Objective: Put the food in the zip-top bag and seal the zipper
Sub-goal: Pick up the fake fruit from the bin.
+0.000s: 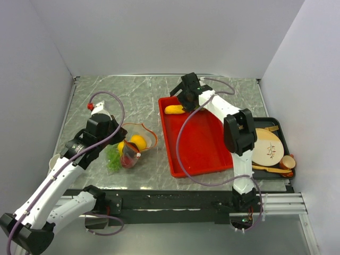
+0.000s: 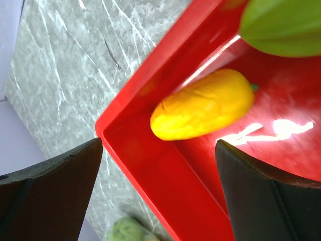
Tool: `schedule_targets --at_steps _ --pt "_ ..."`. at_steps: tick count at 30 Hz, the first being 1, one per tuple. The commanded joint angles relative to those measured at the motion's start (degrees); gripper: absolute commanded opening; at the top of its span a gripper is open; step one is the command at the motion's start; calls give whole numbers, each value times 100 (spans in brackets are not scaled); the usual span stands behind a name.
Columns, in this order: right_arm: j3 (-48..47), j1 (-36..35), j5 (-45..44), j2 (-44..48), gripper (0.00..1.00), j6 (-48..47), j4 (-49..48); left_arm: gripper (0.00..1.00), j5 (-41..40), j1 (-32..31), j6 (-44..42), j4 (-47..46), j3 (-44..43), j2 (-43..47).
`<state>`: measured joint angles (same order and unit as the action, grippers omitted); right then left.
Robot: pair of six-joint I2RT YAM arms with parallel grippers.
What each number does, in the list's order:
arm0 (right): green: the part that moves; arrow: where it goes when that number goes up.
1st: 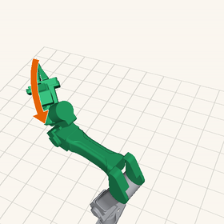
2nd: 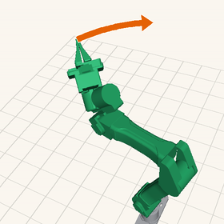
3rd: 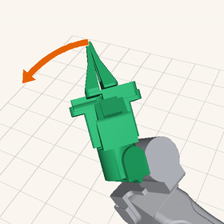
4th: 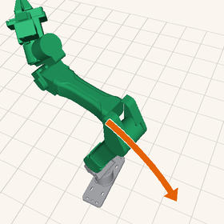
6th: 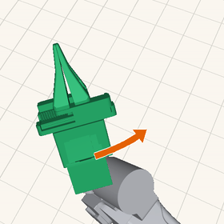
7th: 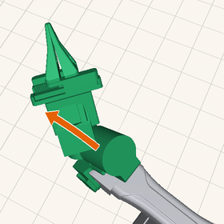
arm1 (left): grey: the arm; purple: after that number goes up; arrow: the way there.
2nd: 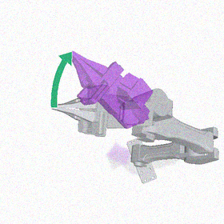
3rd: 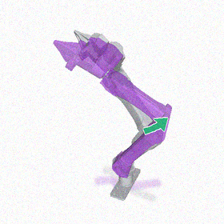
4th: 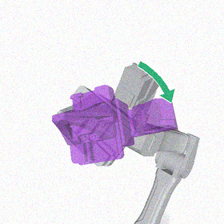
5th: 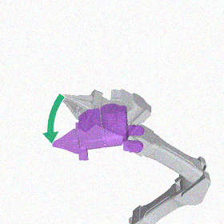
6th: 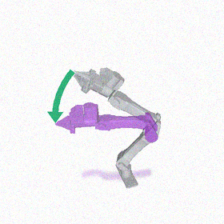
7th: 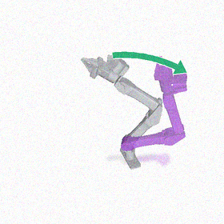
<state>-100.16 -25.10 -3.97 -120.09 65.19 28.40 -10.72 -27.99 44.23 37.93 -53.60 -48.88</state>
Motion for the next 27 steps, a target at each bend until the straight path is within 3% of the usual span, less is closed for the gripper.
schedule_targets --at_steps 1,12,27 --pt "-627 5 115 -497 100 47 341 1 -114 -5 7 -111 -45 107" --pt "-1339 23 -218 -1042 100 -59 824 1 -185 -5 -37 -49 -98 63" --pt "-839 5 -148 -955 80 -384 640 1 -70 -5 16 -137 -150 -51"
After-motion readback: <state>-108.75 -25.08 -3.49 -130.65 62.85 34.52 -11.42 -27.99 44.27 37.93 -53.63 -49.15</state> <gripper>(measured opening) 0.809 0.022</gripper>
